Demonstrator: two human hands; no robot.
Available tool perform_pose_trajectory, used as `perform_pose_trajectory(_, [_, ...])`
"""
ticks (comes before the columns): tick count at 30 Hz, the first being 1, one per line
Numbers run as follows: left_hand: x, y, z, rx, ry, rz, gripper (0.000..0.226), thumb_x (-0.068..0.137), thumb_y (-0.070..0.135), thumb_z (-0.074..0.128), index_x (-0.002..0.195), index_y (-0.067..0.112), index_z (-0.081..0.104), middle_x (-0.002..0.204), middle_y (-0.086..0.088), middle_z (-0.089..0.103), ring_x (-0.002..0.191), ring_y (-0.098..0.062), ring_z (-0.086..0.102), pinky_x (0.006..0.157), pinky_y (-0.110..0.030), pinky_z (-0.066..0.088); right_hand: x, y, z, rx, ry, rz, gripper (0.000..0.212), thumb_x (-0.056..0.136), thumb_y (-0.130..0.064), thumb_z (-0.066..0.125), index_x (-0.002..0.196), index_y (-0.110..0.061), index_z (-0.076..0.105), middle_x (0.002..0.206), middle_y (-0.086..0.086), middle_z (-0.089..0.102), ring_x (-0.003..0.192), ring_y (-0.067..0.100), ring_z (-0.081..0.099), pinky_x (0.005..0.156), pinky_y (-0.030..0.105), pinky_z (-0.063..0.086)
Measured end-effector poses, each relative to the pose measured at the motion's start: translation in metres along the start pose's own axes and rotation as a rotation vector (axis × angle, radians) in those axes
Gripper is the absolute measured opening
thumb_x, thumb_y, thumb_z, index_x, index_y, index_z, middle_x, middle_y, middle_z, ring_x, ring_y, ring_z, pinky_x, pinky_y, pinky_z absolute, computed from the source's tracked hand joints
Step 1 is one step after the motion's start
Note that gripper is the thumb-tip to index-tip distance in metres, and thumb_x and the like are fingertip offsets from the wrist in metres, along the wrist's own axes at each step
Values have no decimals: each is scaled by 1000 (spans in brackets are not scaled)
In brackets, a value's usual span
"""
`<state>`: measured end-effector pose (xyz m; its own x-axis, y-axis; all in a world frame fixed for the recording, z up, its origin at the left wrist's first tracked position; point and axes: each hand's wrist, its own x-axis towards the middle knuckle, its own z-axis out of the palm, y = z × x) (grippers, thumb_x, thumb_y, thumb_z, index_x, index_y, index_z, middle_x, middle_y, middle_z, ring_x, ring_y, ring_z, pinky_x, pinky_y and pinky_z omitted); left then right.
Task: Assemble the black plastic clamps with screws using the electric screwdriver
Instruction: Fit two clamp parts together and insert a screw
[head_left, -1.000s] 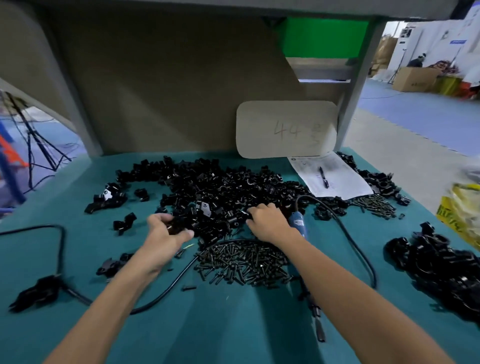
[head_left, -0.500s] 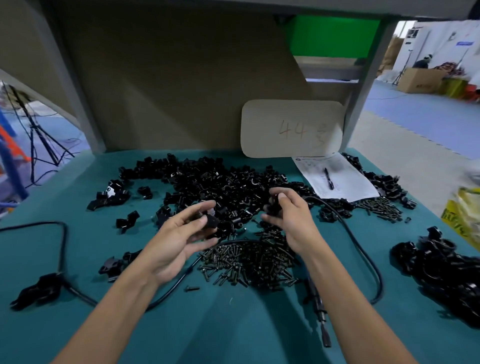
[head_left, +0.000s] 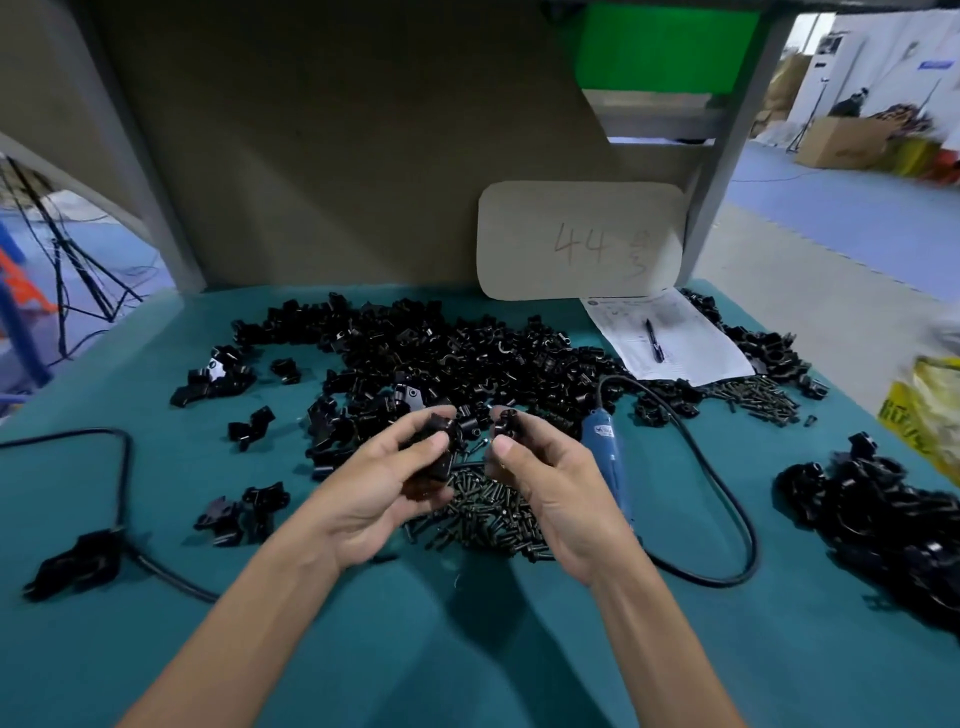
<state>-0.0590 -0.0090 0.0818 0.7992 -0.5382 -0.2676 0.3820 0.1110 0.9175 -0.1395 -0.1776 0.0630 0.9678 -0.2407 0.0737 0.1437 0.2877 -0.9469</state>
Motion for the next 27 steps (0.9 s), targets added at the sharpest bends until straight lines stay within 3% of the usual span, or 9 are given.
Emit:
perform_pose_trajectory(3, [-6, 1, 5, 173, 4, 90, 22, 95, 20, 67, 115, 28, 73, 78, 14, 71, 76, -3, 62, 69, -24, 55, 3, -3, 3, -235, 12, -62, 33, 92, -27, 75, 123, -38, 72, 123, -4, 73, 112, 8, 68, 98, 29, 53])
perform_pose_trajectory(5, [-10, 4, 7, 316, -20, 171, 24, 96, 26, 66, 118, 32, 69, 83, 18, 72, 79, 3, 63, 68, -22, 53, 5, -4, 4, -352, 22, -122, 35, 94, -27, 74, 125, -43, 68, 123, -11, 72, 116, 5, 66, 99, 28, 52])
perform_pose_trajectory(7, [-13, 9, 8, 467, -31, 250, 28, 95, 33, 67, 122, 40, 63, 97, 9, 74, 84, -3, 65, 71, -26, 53, 5, -6, 6, -348, 57, -165, 34, 93, -29, 74, 122, -46, 69, 116, -12, 72, 110, 7, 67, 90, 29, 56])
perform_pose_trajectory(9, [-16, 14, 7, 564, -18, 320, 29, 92, 42, 70, 117, 45, 57, 98, -3, 73, 83, -9, 65, 78, -35, 52, 2, -9, 10, -301, 56, -187, 32, 92, -28, 74, 119, -45, 70, 114, -11, 71, 106, 12, 70, 83, 31, 59])
perform_pose_trajectory(12, [-18, 18, 7, 622, 11, 390, 30, 86, 56, 71, 111, 47, 58, 109, 4, 72, 107, -14, 67, 96, -43, 53, 0, -14, 15, -291, 21, -215, 36, 93, -19, 73, 118, -45, 72, 117, -13, 71, 114, 10, 68, 88, 28, 58])
perform_pose_trajectory(14, [-19, 21, 8, 625, 22, 427, 29, 86, 56, 71, 112, 49, 60, 115, 8, 70, 114, -15, 64, 99, -47, 52, -1, -16, 18, -272, -2, -221, 38, 95, -17, 69, 120, -46, 71, 121, -13, 72, 120, 8, 65, 94, 27, 56])
perform_pose_trajectory(19, [-28, 28, 10, 694, 74, 541, 31, 85, 58, 68, 115, 53, 63, 95, 10, 70, 87, -10, 67, 85, -44, 57, -7, -22, 27, -81, -15, -239, 37, 97, -16, 60, 121, -41, 74, 126, -3, 72, 119, 14, 67, 94, 26, 55])
perform_pose_trajectory(23, [-37, 34, 13, 719, 168, 625, 38, 76, 68, 66, 113, 59, 65, 113, 24, 61, 102, -5, 63, 88, -33, 53, -12, -27, 31, -9, -40, -266, 35, 98, -16, 61, 122, -37, 74, 126, -4, 72, 118, 14, 68, 94, 26, 56])
perform_pose_trajectory(27, [-46, 42, 18, 651, 118, 689, 36, 80, 51, 77, 115, 43, 72, 107, 17, 69, 94, -4, 67, 79, -23, 51, -16, -36, 34, 8, -70, -298, 33, 99, -17, 63, 124, -35, 73, 124, -5, 73, 115, 13, 69, 93, 25, 56])
